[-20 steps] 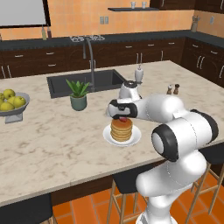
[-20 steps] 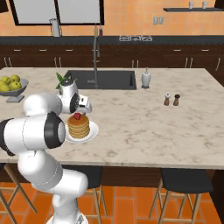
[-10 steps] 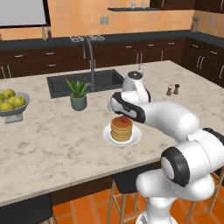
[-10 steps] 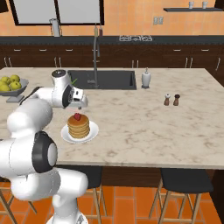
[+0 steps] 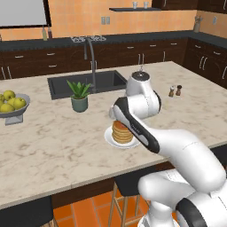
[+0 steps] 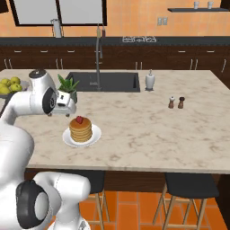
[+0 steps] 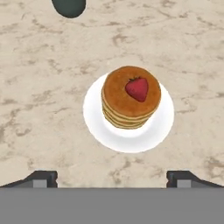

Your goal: Take the strawberry from the fridge and place it on top of the pancake, located on the dining counter.

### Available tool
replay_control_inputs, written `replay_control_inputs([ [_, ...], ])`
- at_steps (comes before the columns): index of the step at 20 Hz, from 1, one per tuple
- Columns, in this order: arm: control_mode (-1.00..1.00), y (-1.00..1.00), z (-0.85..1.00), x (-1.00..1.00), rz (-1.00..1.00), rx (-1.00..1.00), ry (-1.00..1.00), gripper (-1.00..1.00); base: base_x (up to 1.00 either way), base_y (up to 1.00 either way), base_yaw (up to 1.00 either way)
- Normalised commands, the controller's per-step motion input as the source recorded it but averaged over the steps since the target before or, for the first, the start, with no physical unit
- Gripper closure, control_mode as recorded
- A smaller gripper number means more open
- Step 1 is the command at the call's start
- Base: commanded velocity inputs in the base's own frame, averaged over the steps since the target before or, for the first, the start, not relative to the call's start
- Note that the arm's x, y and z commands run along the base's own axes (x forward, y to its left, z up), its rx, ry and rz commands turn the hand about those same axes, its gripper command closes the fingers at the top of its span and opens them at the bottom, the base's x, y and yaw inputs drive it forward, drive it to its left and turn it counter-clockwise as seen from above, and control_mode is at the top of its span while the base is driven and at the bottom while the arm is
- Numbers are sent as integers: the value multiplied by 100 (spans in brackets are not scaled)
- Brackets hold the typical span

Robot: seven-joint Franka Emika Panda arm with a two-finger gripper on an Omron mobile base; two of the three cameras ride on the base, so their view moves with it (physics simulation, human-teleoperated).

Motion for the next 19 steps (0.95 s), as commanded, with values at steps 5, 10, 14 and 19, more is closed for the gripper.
replay_control_inputs([
  [5, -100, 63, 6, -100, 0, -16, 0, -100, 0, 0, 0],
  [10, -100, 75, -21, -84, 0, -27, 3, -100, 0, 0, 0],
  [14, -100, 22, -54, -20, 0, -19, 0, -100, 0, 0, 0],
  [19, -100, 4, -5, -11, 0, -15, 9, -100, 0, 0, 0],
])
